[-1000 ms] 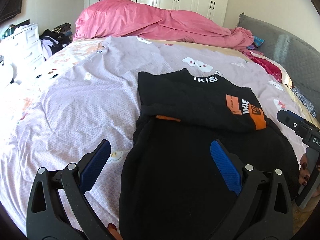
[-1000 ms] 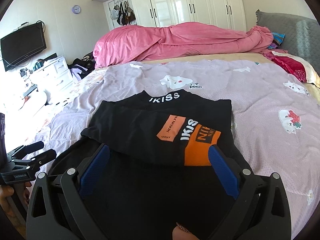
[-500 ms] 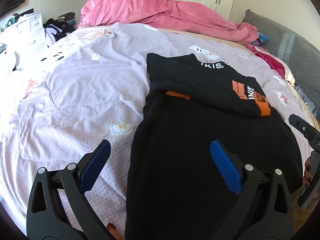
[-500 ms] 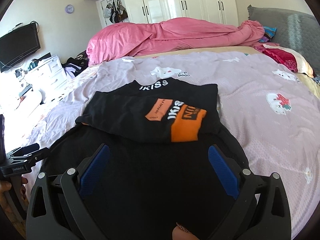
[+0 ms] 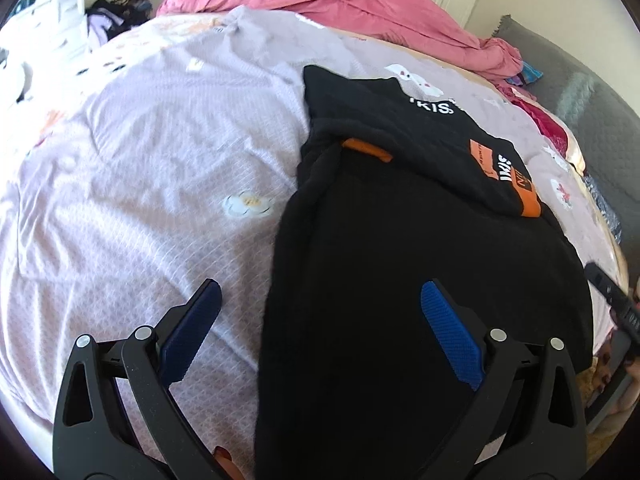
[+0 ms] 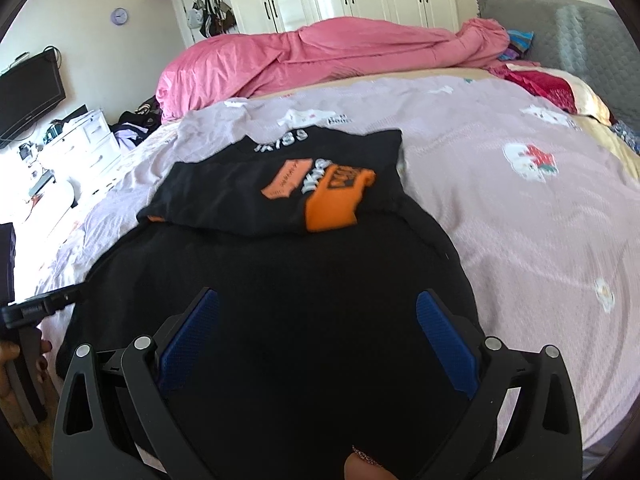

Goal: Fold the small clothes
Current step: 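Move both grippers to the romper hem and close them on it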

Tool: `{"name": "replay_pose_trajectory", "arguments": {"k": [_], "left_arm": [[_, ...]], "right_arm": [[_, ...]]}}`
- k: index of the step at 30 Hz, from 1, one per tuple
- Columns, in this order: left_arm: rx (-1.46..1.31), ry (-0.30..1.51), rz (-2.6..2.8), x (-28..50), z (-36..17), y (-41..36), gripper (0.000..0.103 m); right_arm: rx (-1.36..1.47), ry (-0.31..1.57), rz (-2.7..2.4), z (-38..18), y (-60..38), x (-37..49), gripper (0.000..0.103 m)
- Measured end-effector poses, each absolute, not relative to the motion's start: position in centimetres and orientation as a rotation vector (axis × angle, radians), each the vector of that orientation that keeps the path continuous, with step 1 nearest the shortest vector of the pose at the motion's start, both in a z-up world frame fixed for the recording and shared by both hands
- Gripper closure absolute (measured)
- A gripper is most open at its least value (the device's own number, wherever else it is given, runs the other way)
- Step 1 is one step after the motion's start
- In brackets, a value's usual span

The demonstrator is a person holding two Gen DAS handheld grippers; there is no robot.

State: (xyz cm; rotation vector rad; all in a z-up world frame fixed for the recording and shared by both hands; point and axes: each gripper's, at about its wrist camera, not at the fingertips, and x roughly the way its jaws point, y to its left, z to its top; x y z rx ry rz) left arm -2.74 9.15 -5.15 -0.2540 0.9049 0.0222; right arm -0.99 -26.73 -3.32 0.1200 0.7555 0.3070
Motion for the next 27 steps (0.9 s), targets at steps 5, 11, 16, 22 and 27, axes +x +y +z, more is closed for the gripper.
{"name": "replay_pose_trajectory", "arguments": {"k": [5, 11, 16, 22, 27], "left_arm": [[-0.332, 0.921, 0.002, -3.5, -5.7, 10.2, 0.009], [-0.348, 0.917, -0.019, -4.5, -5.6, 10.1, 0.009], [-0.357, 0.903, -0.067, -5.7, -5.6, 9.4, 0.009], [-0.352, 0.915, -0.124, -6.4, -5.8, 8.4, 0.009], [-0.364, 0.927, -0.125, -6.8, -6.2, 8.2, 0.009]], "right_arm": [[0.144, 0.794, 0.301, -4.2, -28.0, -2.1, 0.004], [0.182, 0.833, 0.287, -4.6, -29.6, -3.3, 0.004], [0.211, 0.858, 0.267, -4.8, -31.0, -4.2, 0.004], [0.235, 0.882, 0.257, -5.0, -32.4, -4.8, 0.004], [0.286, 0.906, 0.261, -5.2, -33.9, -5.2, 0.005]]}}
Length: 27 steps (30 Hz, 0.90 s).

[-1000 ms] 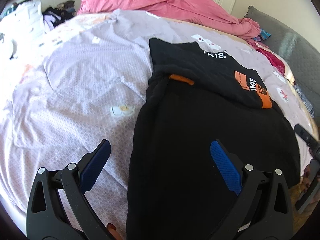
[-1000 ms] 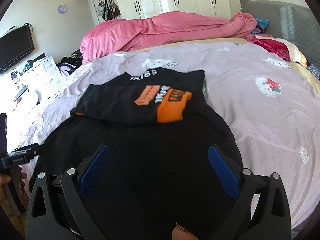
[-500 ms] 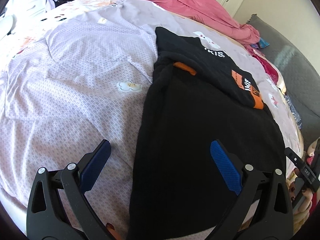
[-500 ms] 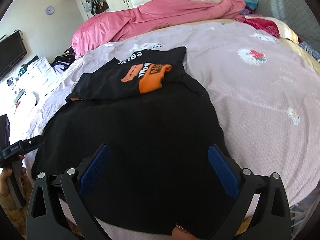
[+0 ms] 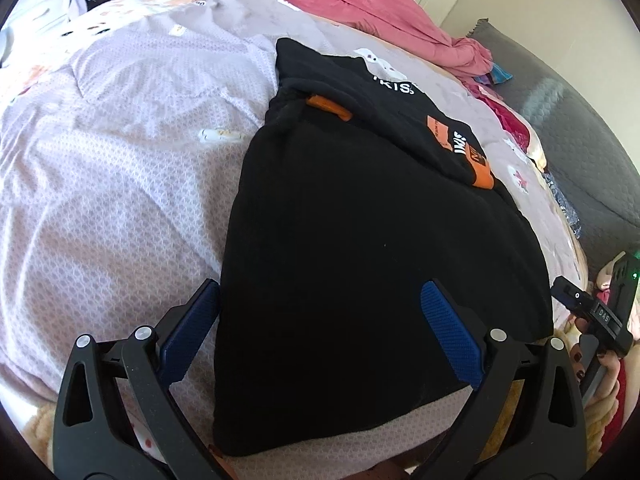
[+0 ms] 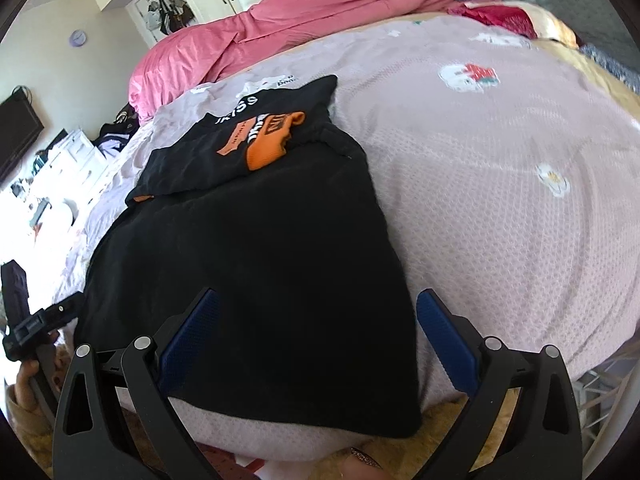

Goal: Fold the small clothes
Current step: 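Move both grippers to the romper hem and close them on it, then lift the hem with both grippers and fold it toward the collar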

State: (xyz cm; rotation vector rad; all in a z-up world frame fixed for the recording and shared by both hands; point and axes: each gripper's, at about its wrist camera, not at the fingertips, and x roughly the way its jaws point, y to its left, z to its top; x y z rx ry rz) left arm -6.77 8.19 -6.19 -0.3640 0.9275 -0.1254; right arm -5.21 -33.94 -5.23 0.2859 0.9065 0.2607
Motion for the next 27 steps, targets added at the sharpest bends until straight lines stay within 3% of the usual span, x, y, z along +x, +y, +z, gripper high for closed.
{"name": "replay_pose_trajectory", "arguments": {"k": [8, 9, 10, 12, 13, 15, 18, 24, 27], "left_arm": [[-0.355, 0.958, -0.122, -7.3, -6.7, 7.8, 0.009], [-0.351, 0.961, -0.12, -7.4, -6.8, 7.7, 0.009], [-0.351, 0.962, -0.119, -7.4, -6.8, 7.7, 0.009], [-0.357, 0.962, -0.118, -7.5, -6.8, 7.8, 0.009], [-0.364, 0.962, -0.118, -7.5, -6.9, 7.9, 0.009], [-0.382, 0.961, -0.119, -7.8, -6.9, 8.2, 0.009], [-0.404, 0.966, -0.12, -7.9, -7.0, 8.5, 0.009], [-0.441, 0.952, -0.105, -8.4, -6.9, 9.0, 0.01], [-0.441, 0.953, -0.091, -8.6, -6.9, 9.1, 0.016]], "right_arm": [[0.337, 0.941, 0.319, -5.9, -35.2, -5.9, 0.005], [0.344, 0.944, 0.332, -6.0, -35.3, -5.9, 0.011], [0.357, 0.951, 0.346, -6.1, -35.3, -6.0, 0.025], [0.386, 0.96, 0.346, -6.4, -35.7, -5.9, 0.03], [0.408, 0.956, 0.349, -6.4, -36.0, -6.0, 0.045], [0.472, 0.942, 0.383, -6.2, -36.7, -6.1, 0.061], [0.49, 0.931, 0.408, -6.1, -37.1, -6.2, 0.069], [0.484, 0.989, 0.39, -7.1, -37.5, -5.8, 0.068], [0.478, 0.992, 0.397, -7.2, -37.4, -5.8, 0.067]]}}
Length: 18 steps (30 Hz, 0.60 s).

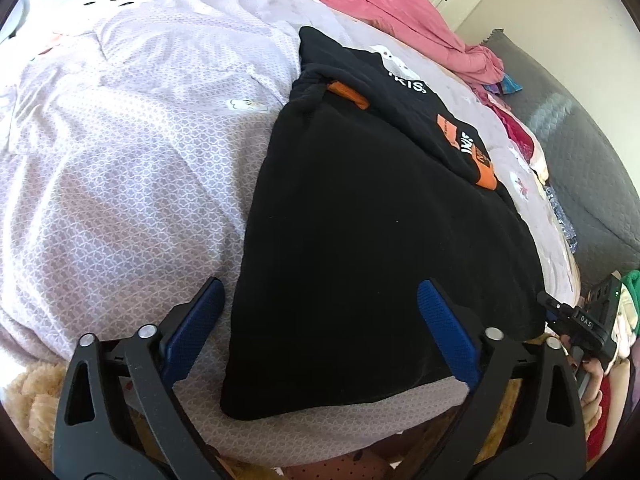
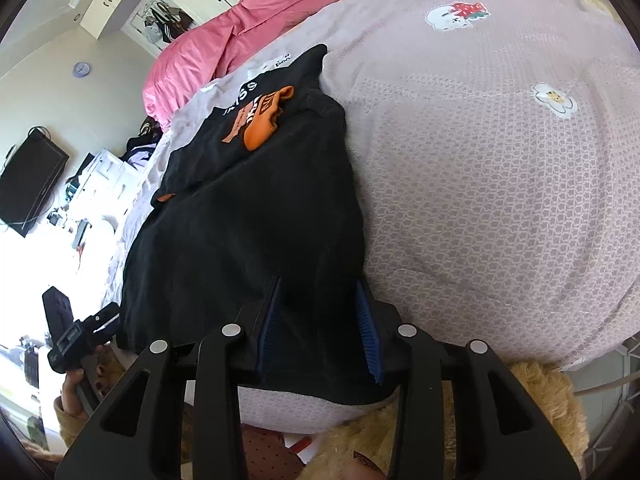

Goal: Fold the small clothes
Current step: 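Lift the hem with both grippers and fold it toward the collar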

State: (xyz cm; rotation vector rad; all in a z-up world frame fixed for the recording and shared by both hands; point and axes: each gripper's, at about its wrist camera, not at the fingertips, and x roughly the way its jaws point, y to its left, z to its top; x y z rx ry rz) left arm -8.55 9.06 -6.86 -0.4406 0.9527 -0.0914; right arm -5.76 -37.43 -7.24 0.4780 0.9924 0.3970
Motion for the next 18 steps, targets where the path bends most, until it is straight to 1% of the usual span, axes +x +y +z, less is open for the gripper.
{"name": "replay_pose_trajectory", "arguments": {"k": [1, 2, 3, 4, 5, 7, 8, 9, 11, 12, 13, 14, 17, 18], "left_arm": [[-0.438, 0.953, -0.084, -8.6, -6.9, 9.1, 0.021], [-0.433, 0.953, -0.075, -8.6, -6.9, 9.1, 0.03], [-0.43, 0.952, -0.07, -8.6, -6.9, 9.1, 0.036], [-0.428, 0.952, -0.065, -8.6, -6.9, 9.1, 0.052], [-0.427, 0.955, -0.059, -8.7, -6.9, 9.2, 0.065], [-0.443, 0.961, -0.053, -8.6, -7.1, 9.5, 0.074], [-0.454, 0.961, -0.055, -8.6, -7.1, 9.6, 0.076], [-0.467, 0.962, -0.058, -8.6, -7.1, 9.8, 0.078], [-0.477, 0.967, -0.059, -8.6, -7.2, 9.9, 0.078], [-0.475, 0.972, -0.061, -8.6, -7.3, 9.8, 0.075], [-0.476, 0.979, -0.072, -8.4, -7.4, 9.7, 0.062], [-0.488, 0.976, -0.089, -8.4, -7.4, 9.6, 0.053], [-0.441, 0.982, -0.085, -8.2, -7.4, 8.9, 0.054], [-0.423, 0.982, -0.08, -8.2, -7.4, 8.7, 0.055]], "right_arm": [[0.472, 0.988, 0.398, -7.2, -37.4, -5.7, 0.067], [0.464, 0.977, 0.399, -7.1, -37.3, -5.9, 0.07], [0.458, 0.968, 0.408, -7.0, -37.1, -5.9, 0.082], [0.452, 0.956, 0.422, -6.8, -37.0, -6.1, 0.091], [0.448, 0.947, 0.43, -6.7, -37.0, -6.2, 0.091], [0.436, 0.934, 0.444, -6.4, -36.7, -6.4, 0.091], [0.428, 0.938, 0.444, -6.4, -36.6, -6.3, 0.089], [0.417, 0.946, 0.438, -6.5, -36.5, -6.2, 0.088], [0.389, 0.974, 0.406, -6.8, -36.1, -5.9, 0.08], [0.373, 0.988, 0.391, -7.0, -35.9, -5.8, 0.078], [0.363, 0.993, 0.387, -7.1, -35.7, -5.7, 0.078], [0.352, 0.993, 0.384, -7.0, -35.6, -5.8, 0.078], [0.344, 0.997, 0.383, -7.2, -35.6, -5.7, 0.078], [0.356, 0.995, 0.388, -7.3, -35.7, -5.7, 0.079]]}}
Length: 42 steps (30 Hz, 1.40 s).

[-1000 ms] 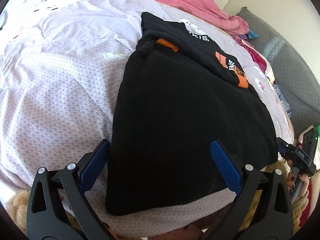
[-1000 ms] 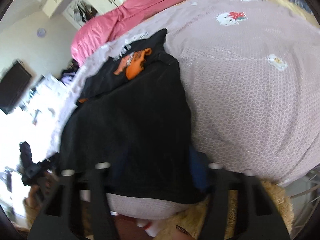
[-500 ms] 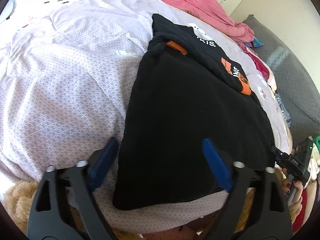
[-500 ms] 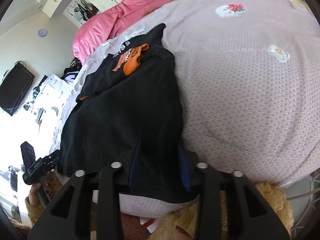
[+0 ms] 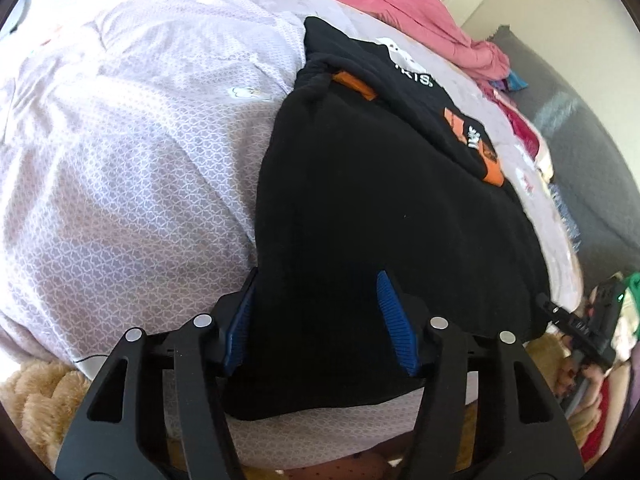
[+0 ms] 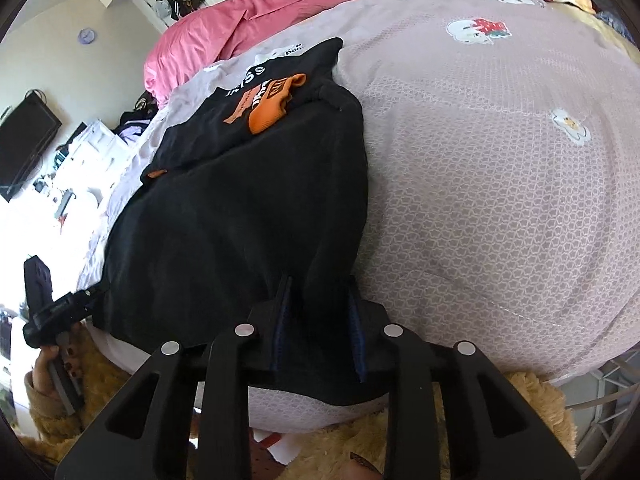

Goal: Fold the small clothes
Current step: 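Lift the hem with both grippers and fold it toward the collar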

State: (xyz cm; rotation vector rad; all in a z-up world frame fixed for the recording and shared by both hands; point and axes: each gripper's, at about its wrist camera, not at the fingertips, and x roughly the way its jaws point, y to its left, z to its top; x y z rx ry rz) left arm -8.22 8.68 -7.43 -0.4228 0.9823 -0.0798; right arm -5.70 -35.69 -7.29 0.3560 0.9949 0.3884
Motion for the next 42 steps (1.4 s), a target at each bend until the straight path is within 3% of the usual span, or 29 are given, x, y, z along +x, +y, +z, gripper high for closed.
{"name": "replay_pose_trajectory", "arguments": {"k": [2, 5, 23, 42], "left_arm": [[-0.382, 0.979, -0.057, -8.3, -7.4, 8.3, 0.074], [-0.408, 0.951, -0.074, -8.4, -7.1, 8.7, 0.093], [-0.512, 0.805, -0.111, -8.3, -2.6, 11.3, 0.099], [-0.464, 0.665, -0.062, -1.5, 2.8, 11.3, 0.099]], "right_arm": [[0.371, 0.985, 0.4, -7.2, -35.9, -5.7, 0.089], [0.378, 0.952, 0.415, -6.7, -36.0, -6.1, 0.091], [0.436, 0.739, 0.464, -1.3, -35.5, -4.2, 0.092], [0.381, 0.6, 0.362, 4.7, -34.4, 2.3, 0.092]]}}
